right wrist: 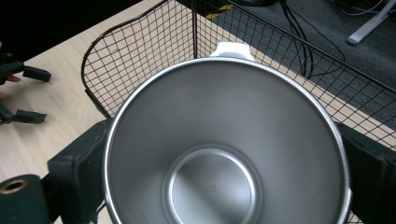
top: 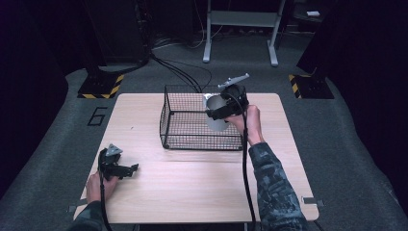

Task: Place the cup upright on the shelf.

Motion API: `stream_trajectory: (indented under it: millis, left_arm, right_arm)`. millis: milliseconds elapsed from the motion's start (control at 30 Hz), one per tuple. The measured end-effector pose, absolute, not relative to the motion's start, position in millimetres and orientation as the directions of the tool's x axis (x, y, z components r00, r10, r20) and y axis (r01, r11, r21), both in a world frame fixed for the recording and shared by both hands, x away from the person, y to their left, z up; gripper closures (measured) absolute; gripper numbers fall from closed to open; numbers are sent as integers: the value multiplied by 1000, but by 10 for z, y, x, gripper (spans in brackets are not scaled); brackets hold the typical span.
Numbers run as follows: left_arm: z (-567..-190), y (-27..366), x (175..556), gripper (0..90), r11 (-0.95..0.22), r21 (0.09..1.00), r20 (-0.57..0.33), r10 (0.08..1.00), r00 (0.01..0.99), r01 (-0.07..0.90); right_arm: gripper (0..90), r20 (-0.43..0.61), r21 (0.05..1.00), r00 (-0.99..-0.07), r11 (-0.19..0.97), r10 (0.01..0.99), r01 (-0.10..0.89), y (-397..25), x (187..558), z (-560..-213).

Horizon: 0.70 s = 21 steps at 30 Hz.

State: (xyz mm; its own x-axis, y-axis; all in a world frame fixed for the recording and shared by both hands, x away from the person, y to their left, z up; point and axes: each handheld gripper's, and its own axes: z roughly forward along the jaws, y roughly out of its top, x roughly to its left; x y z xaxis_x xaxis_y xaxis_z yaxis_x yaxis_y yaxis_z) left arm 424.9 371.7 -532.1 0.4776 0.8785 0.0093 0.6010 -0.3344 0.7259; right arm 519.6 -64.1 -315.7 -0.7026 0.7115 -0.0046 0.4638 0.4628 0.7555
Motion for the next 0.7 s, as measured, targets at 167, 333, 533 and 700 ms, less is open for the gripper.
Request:
stream_trajectory:
  millis: [167, 333, 533, 700]
  left_arm:
    - [-5321, 3717, 4249, 0, -335, 726, 9, 878, 478, 601]
    - [-5321, 3717, 4250, 0, -335, 726, 9, 878, 478, 601]
    - [-5321, 3717, 4250, 0, -335, 726, 10, 878, 478, 601]
    - [-5321, 3717, 4250, 0, -334, 726, 9, 878, 478, 601]
  right_arm:
    - [59, 3, 750, -696, 459, 718, 477, -587, 5291, -3210]
    - [59, -3, 744, -692, 464, 722, 481, -543, 5388, -3276]
    - [59, 25, 732, -669, 443, 743, 518, -511, 5502, -3372]
    - [59, 29, 722, -652, 435, 758, 538, -483, 5611, -3470]
